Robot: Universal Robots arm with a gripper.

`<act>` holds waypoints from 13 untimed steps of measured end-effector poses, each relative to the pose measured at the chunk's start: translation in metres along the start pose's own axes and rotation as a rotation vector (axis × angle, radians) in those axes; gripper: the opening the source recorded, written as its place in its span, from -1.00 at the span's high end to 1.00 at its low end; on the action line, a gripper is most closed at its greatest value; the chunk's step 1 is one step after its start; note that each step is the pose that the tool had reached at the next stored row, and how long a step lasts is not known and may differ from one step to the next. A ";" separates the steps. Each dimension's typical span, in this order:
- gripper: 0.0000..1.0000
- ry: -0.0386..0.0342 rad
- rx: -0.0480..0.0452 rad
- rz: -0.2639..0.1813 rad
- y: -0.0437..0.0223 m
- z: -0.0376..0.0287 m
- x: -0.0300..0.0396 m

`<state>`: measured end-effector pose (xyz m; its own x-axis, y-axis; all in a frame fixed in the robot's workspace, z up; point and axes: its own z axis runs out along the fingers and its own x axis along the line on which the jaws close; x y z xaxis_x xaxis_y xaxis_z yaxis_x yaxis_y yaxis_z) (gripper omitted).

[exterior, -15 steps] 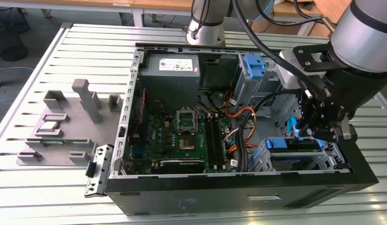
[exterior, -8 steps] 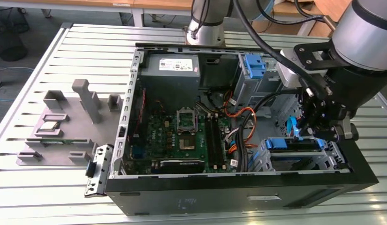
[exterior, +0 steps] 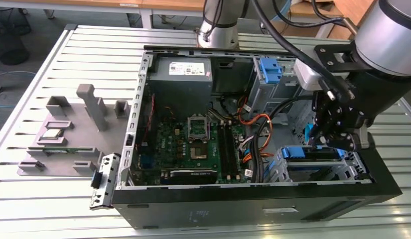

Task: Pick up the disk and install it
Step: 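Insert the first disk wire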

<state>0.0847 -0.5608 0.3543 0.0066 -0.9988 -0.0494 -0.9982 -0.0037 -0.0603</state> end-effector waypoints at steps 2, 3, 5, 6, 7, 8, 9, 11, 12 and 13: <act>0.54 -0.0003 -0.0347 0.002 -0.0008 0.0006 0.0000; 0.54 -0.0003 -0.0512 0.003 -0.0011 0.0008 0.0000; 0.54 -0.0002 -0.0575 0.003 -0.0011 0.0007 0.0000; 0.54 -0.0002 -0.0578 0.003 -0.0011 0.0007 0.0000; 0.54 -0.0003 -0.0579 0.003 -0.0011 0.0007 0.0000; 0.54 -0.0003 -0.0580 0.003 -0.0011 0.0008 0.0001; 0.54 -0.0003 -0.0581 0.003 -0.0015 0.0008 0.0001; 0.54 -0.0002 -0.0581 0.003 -0.0038 0.0009 0.0002; 0.54 -0.0003 -0.0581 0.003 -0.0060 0.0012 0.0001; 0.54 -0.0002 -0.0582 0.003 -0.0082 0.0013 0.0001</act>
<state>0.0929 -0.5607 0.3535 0.0037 -0.9988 -0.0497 -1.0000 -0.0036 -0.0021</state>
